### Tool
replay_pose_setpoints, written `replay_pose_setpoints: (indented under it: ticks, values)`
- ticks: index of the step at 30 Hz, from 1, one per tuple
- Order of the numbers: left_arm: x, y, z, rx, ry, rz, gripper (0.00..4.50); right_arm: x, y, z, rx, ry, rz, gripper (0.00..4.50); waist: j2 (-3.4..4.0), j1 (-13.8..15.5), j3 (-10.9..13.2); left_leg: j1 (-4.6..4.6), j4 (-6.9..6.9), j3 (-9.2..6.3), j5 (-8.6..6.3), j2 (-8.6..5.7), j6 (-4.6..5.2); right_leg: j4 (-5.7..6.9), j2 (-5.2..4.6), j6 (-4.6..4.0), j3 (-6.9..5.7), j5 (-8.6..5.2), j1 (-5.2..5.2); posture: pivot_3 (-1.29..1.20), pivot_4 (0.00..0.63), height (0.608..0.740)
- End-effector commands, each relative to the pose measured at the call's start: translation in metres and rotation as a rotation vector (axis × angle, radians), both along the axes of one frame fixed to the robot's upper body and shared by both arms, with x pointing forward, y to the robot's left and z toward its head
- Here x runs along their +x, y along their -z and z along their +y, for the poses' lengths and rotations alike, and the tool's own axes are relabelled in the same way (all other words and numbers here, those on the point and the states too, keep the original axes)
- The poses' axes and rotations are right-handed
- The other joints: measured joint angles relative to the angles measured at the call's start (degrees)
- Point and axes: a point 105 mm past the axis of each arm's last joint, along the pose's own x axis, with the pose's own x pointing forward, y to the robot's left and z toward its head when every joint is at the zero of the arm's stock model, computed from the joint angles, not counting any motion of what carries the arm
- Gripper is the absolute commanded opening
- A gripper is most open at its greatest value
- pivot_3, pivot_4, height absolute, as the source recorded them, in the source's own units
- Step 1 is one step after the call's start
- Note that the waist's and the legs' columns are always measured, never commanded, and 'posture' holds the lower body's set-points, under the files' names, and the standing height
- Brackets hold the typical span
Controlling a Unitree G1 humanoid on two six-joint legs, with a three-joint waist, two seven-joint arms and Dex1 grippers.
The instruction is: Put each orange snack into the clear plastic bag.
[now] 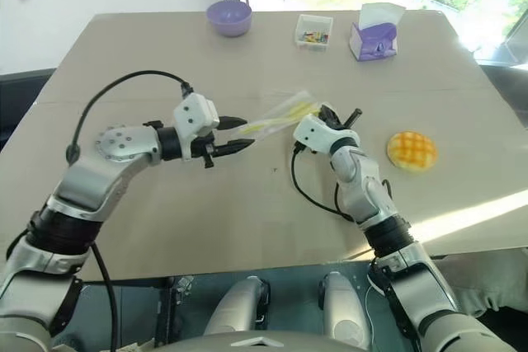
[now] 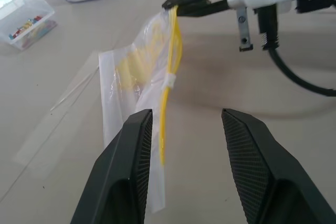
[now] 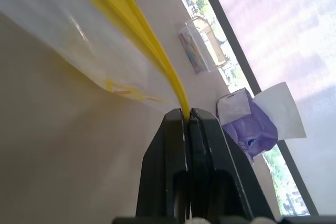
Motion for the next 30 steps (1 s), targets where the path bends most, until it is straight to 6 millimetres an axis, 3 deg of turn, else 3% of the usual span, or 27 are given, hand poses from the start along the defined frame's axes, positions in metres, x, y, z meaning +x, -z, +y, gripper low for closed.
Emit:
replay_pose_setpoints:
  ticks: [1, 8, 13, 14, 15, 21, 22, 23, 24, 26, 30]
  values:
    - [0.004, -0.008, -0.006, 0.009, -0.005, -0.070, 2.21, -0.005, -0.012, 0.002, -0.001, -0.013, -0.047, 0.00, 0.00, 0.0, 0.0, 0.00, 0.02, -0.01, 0.00, 0.00, 0.00, 0.02, 0.00, 0.00, 0.00, 0.00, 0.00, 0.00, 0.150, 0.737]
    - [0.012, -0.006, -0.006, 0.026, -0.036, -0.094, 2.21, -0.010, -0.011, 0.006, -0.012, -0.037, -0.048, 0.00, 0.00, -0.1, 0.0, 0.08, 0.08, -0.01, 0.00, 0.00, 0.01, 0.21, 0.01, 0.00, 0.01, 0.00, 0.00, 0.00, 0.150, 0.737]
    - [0.014, -0.002, -0.007, 0.026, -0.045, -0.088, 0.82, -0.011, -0.012, 0.006, -0.018, -0.047, -0.049, 0.00, 0.00, -0.2, 0.0, 0.11, 0.15, -0.01, 0.00, 0.01, 0.01, 0.33, 0.02, 0.00, 0.02, 0.00, 0.00, 0.00, 0.150, 0.737]
    - [0.015, -0.001, -0.007, 0.029, -0.043, -0.089, 0.24, -0.011, -0.012, 0.006, -0.020, -0.048, -0.049, 0.00, 0.00, -0.2, 0.0, 0.11, 0.17, -0.02, 0.00, 0.01, 0.01, 0.36, 0.02, 0.00, 0.02, 0.00, 0.00, 0.00, 0.150, 0.737]
    - [0.015, -0.001, -0.008, 0.033, -0.040, -0.092, 0.02, -0.011, -0.012, 0.005, -0.018, -0.050, -0.047, 0.00, 0.00, -0.2, 0.0, 0.11, 0.19, -0.01, 0.00, 0.01, 0.01, 0.38, 0.02, 0.00, 0.02, 0.00, 0.00, 0.00, 0.150, 0.737]
    - [0.027, -0.014, -0.006, 0.103, -0.033, -0.258, 0.02, -0.019, -0.008, -0.007, 0.017, -0.091, 0.043, 0.00, 0.00, -0.1, 0.0, 0.12, 0.20, -0.02, 0.00, 0.01, 0.01, 0.40, 0.02, 0.00, 0.02, 0.00, 0.00, 0.00, 0.150, 0.737]
    - [0.029, -0.016, -0.005, 0.119, -0.028, -0.291, 0.00, -0.020, -0.009, -0.010, 0.042, -0.093, 0.055, 0.29, 0.00, 0.0, 0.0, 0.12, 0.21, -0.02, 0.00, 0.01, 0.01, 0.40, 0.02, 0.00, 0.02, 0.00, 0.00, 0.00, 0.150, 0.737]
    - [0.031, -0.019, -0.005, 0.133, -0.021, -0.327, 0.00, -0.023, -0.009, -0.014, 0.069, -0.096, 0.070, 0.29, 0.00, 0.1, 0.0, 0.12, 0.22, -0.02, 0.00, 0.01, 0.01, 0.41, 0.02, 0.00, 0.01, 0.00, 0.01, 0.00, 0.150, 0.737]
    - [0.033, -0.020, -0.005, 0.140, -0.012, -0.352, 0.00, -0.026, -0.010, -0.017, 0.088, -0.103, 0.082, 0.80, -0.01, 0.1, 0.0, 0.12, 0.22, -0.03, 0.00, 0.01, 0.01, 0.41, 0.02, 0.00, 0.01, 0.00, 0.01, 0.00, 0.150, 0.737]
    - [0.035, -0.019, -0.003, 0.167, 0.001, -0.401, 0.00, -0.033, -0.013, -0.022, 0.128, -0.127, 0.087, 1.40, -0.01, 0.2, 0.0, 0.13, 0.22, -0.01, 0.00, 0.00, 0.01, 0.41, 0.01, 0.00, 0.01, 0.00, 0.02, 0.00, 0.150, 0.737]
    - [0.039, -0.016, -0.001, 0.159, 0.008, -0.437, 0.00, -0.058, -0.020, -0.025, 0.247, -0.257, 0.168, 1.40, 0.00, 0.2, 0.0, 0.12, 0.22, -0.02, 0.00, 0.00, 0.02, 0.39, 0.01, 0.00, 0.01, 0.00, 0.02, 0.00, 0.150, 0.737]
